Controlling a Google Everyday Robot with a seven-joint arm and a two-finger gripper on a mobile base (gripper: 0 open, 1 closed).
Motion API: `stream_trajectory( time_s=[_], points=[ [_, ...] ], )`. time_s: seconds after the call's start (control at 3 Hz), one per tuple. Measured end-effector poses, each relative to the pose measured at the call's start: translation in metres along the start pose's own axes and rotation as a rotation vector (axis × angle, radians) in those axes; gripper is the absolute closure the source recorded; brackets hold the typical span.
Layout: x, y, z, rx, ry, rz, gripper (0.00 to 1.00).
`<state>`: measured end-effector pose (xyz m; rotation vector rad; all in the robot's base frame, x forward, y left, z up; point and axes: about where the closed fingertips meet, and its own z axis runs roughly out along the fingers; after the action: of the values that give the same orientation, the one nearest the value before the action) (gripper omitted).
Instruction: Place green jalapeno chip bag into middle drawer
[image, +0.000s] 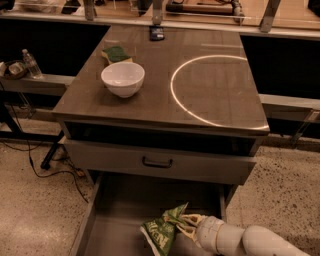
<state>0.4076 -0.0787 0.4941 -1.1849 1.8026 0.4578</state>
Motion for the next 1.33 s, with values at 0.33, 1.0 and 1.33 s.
stream_trajectory(
  time_s=[0.33,1.0,1.33],
  points=[
    [-0.0010,0.0012,-0.0007,-0.009,0.001,0.003,0.75],
    [-0.0022,0.0026,0.0009,-0.014,-0.001,0.002,0.28],
    [-0.0025,0.0026,0.0003,-0.012,0.000,0.003,0.04]
  ],
)
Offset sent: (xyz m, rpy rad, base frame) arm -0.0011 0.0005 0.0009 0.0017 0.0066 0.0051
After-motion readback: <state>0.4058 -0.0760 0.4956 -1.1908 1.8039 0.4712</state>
